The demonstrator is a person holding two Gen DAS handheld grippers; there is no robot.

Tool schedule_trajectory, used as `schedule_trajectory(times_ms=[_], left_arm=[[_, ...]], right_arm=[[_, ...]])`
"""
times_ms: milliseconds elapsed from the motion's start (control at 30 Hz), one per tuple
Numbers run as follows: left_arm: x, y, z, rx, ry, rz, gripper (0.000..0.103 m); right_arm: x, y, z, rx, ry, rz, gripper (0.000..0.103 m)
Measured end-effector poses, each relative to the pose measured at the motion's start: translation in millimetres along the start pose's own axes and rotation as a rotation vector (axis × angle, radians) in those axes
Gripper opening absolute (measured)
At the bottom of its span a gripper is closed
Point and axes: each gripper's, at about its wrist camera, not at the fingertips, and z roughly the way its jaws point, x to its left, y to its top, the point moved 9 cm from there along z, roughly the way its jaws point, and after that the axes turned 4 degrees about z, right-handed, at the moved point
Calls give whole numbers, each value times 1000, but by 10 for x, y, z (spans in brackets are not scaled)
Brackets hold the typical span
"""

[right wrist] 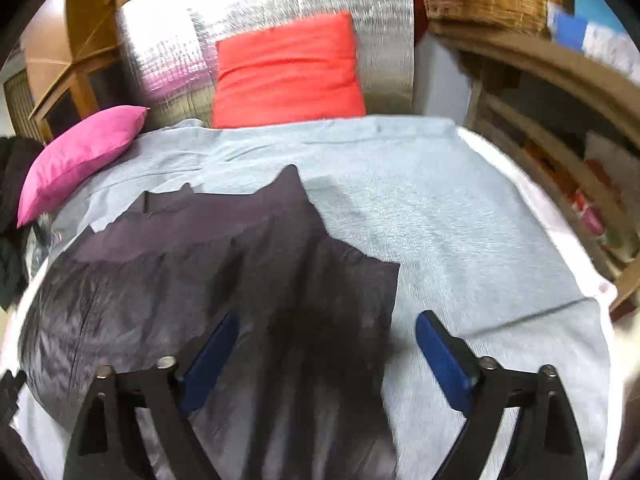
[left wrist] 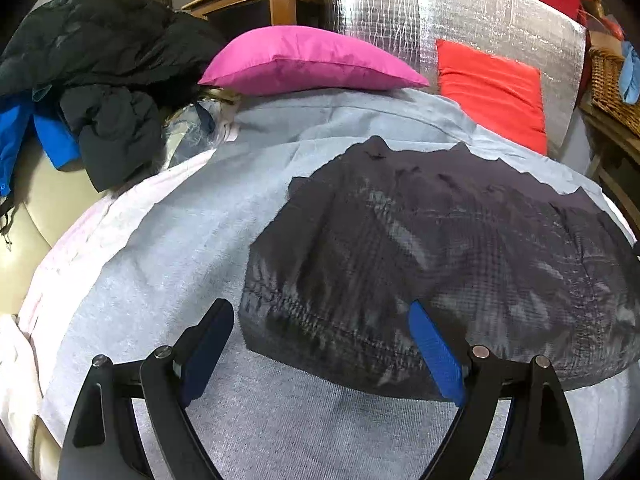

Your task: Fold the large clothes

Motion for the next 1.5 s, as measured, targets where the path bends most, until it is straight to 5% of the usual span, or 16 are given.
schedule_trajectory(times_ms=[100,167,200,267,367,500,633,700,767,800,933,1067,1133,1200,1300,1500], left_arm=[[-71,-15,30,-1,0,34,90],[-73,-15,27,-11,0,41,90],[-67,-16,24,-13,1,39,90],[-31,-3,9,-19,-2,24,90],[10,21,-24,-35,-4,7,90],[-72,88,-81,-50,-27,24,90],[-194,188,-178,-94,-55,61,90],[-306,227,-209,-102,-90,66,90],[-500,262,-235,-111,-132,80,90],[-597,275,-245,-117,-148,92,90],[-1099,262,-188,-128,-192,190,90],[-1303,95,109,-23,-174,229,90],[-1278,74,172,-9,-173,205,90],[-1253,79,197,1,-172,194,90],[-1245,110,253,7,-169,188,90],[-1253,82,340,41,-152,191,91]], right_arm=[[-57,-19,174,77,32,-8,66],[16,-61,252,125,74,-24,25],[54,-77,269,152,97,-32,13],[93,-65,201,142,81,-65,9],[-10,-27,30,84,49,-59,8],[-55,-252,298,127,-15,-76,9],[-90,-220,260,119,42,47,15],[-92,-160,160,112,87,54,32],[-64,-59,66,79,107,39,71],[-64,7,17,48,108,39,72],[21,209,117,51,107,25,72],[61,341,501,115,70,11,70],[108,318,629,162,85,-7,26],[175,304,619,180,68,-58,8],[129,406,474,118,14,-105,7],[35,196,750,169,14,-33,16]])
